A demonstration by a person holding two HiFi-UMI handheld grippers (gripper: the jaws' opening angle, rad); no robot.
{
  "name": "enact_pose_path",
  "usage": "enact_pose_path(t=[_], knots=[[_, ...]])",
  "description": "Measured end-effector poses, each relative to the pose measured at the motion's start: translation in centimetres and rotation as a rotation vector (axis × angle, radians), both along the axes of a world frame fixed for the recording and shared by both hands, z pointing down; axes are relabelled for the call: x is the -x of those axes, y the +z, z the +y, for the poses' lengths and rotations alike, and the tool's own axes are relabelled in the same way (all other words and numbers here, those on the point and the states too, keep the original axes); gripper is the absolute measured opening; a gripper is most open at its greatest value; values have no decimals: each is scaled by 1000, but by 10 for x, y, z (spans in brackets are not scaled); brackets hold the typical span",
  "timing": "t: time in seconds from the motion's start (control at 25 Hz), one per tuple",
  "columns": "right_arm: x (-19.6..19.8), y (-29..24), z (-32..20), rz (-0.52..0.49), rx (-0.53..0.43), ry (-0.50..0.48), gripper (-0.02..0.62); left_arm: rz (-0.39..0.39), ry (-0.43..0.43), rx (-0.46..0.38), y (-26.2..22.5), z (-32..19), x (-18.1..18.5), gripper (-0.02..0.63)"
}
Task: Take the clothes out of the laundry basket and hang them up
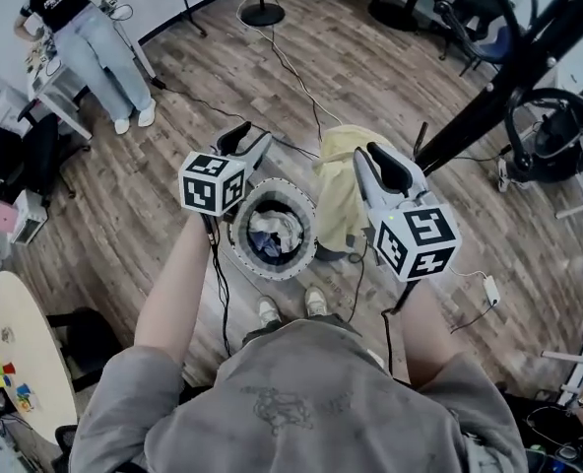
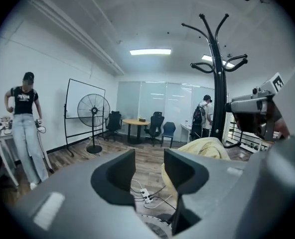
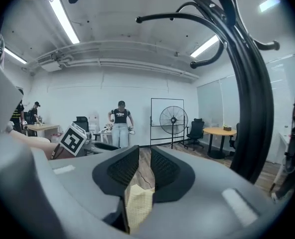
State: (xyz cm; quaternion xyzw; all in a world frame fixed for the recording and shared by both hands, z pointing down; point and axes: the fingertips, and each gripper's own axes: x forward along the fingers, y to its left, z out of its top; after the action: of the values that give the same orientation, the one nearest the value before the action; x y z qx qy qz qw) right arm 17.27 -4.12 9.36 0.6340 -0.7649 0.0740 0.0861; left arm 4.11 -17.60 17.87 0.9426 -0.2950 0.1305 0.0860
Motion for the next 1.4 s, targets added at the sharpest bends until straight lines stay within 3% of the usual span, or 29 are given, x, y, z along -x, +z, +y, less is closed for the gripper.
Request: enact_pose_path(t=[0.28, 0.52, 0.8, 1.16, 1.4], knots=[[35, -5, 19, -7, -23, -138, 101, 15, -80, -84, -34, 55, 61, 181], [65, 13, 34, -17, -4, -229, 101, -28, -164, -113, -39, 106, 110, 179], [90, 42, 40, -53, 53, -295, 108, -27, -255, -36, -15, 134, 145, 178], [114, 76, 29, -36, 129, -347, 114, -61, -283, -45, -4, 128, 159, 176], [124, 122, 20, -18, 235, -351, 126, -151, -267, -23, 27, 117, 158, 177]])
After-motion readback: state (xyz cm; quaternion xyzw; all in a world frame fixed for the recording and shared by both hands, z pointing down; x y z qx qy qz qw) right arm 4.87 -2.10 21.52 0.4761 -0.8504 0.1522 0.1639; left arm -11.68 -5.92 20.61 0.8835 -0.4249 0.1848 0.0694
